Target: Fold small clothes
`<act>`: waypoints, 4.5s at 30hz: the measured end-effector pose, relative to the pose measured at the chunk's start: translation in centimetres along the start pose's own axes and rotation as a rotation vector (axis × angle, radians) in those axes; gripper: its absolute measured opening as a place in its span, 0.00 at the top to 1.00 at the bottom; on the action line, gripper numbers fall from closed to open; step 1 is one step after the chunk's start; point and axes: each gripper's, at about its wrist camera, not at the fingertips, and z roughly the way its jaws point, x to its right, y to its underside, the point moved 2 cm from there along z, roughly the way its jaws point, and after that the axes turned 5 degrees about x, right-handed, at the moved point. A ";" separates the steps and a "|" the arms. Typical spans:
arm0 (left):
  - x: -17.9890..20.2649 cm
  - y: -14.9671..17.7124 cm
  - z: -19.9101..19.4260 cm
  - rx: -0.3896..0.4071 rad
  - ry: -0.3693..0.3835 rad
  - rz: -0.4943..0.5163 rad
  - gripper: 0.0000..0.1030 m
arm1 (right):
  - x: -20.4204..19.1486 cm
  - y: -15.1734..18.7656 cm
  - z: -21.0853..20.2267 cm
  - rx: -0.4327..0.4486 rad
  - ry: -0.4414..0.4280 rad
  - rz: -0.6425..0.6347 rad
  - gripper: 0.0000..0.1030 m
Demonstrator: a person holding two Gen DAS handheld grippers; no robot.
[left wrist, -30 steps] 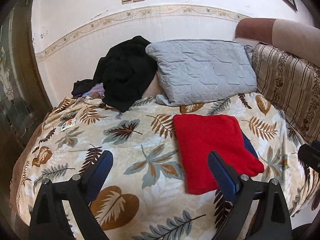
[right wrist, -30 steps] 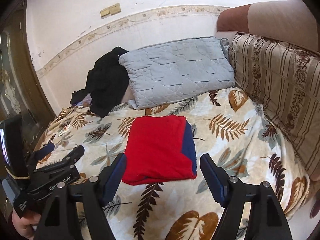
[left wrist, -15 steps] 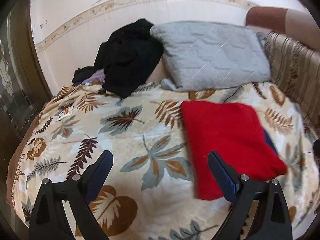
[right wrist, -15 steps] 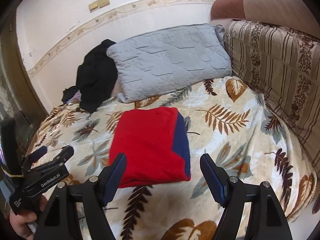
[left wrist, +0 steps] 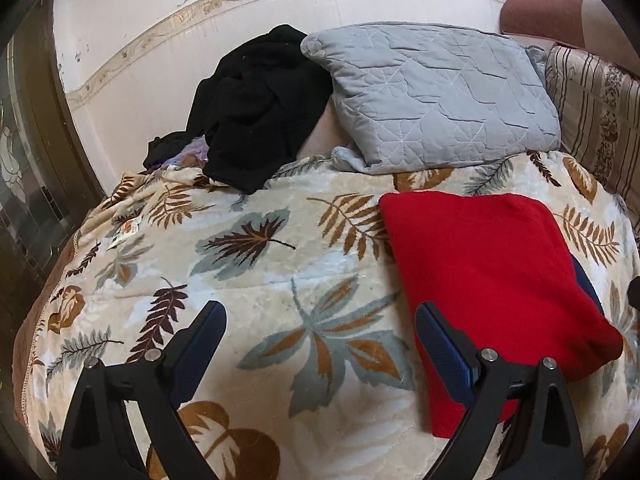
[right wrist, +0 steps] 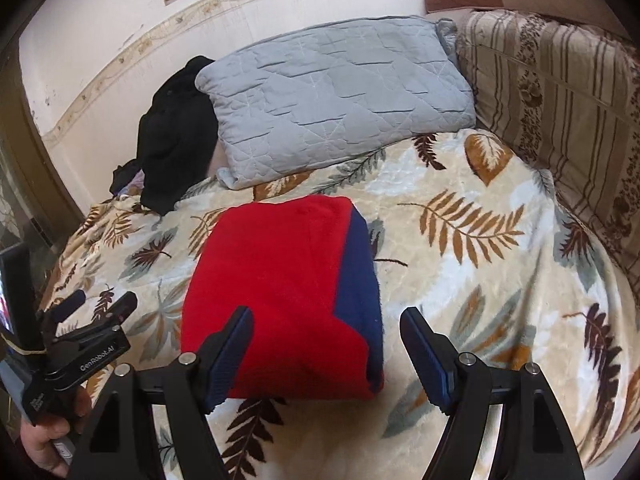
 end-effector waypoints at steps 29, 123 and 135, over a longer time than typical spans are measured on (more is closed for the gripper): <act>1.2 0.0 5.5 -0.073 0.102 -0.029 0.07 | 1.9 -2.2 5.5 -0.041 0.021 0.073 0.24; 6.6 -1.9 9.1 -0.201 0.595 -0.056 0.54 | 4.8 -2.0 18.8 -0.403 -0.549 0.348 0.51; 5.1 -2.2 6.9 -0.184 0.584 -0.044 0.59 | 3.1 -2.6 17.6 -0.382 -0.566 0.304 0.53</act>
